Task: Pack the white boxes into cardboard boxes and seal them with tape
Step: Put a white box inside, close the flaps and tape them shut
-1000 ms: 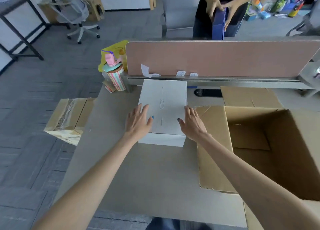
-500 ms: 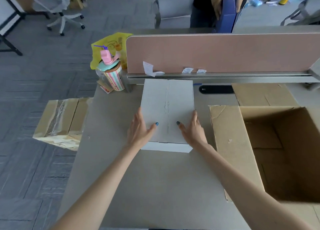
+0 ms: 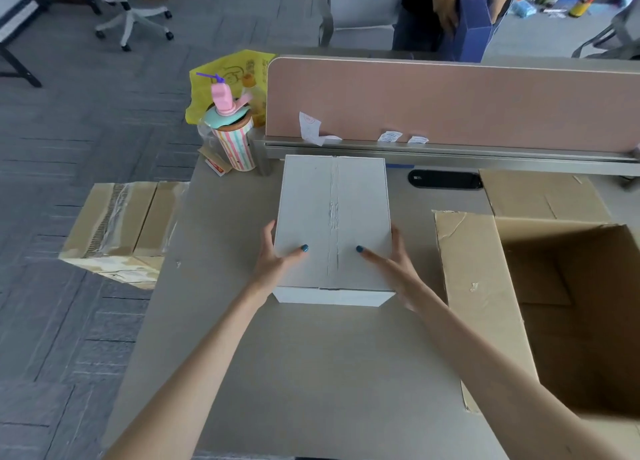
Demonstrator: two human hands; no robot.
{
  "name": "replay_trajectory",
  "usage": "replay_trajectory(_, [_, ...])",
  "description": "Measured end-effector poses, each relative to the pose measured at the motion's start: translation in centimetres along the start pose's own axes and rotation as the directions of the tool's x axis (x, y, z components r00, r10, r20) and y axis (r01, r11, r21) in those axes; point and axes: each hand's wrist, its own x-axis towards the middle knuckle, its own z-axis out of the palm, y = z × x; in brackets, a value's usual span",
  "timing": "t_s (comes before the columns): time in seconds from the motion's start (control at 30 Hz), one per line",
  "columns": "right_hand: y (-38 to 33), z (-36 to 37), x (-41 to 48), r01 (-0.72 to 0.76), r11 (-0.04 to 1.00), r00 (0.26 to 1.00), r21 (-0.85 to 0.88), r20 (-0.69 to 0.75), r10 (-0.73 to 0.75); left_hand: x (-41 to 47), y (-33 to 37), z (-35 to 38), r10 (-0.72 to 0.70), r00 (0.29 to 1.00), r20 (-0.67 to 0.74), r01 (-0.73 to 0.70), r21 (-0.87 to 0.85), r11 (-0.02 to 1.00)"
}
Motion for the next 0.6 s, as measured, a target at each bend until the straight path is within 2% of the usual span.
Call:
replay_trajectory(0.2, [-2.0,0.1,-0.4,0.120,0.992,0.992,-0.050,0.053,-0.117,-1.2,0.1,-0.6,0.002,0.998,-0.056,-0.007,-0.086,0.996])
replay_trajectory(0.6, [-8.7,-1.8,-5.5,0.364,0.930,0.925,0.056,0.098,-0.368,-7.5,7.9,-1.2,0.238,0.961,-0.144,-0.255,-0.114,0.960])
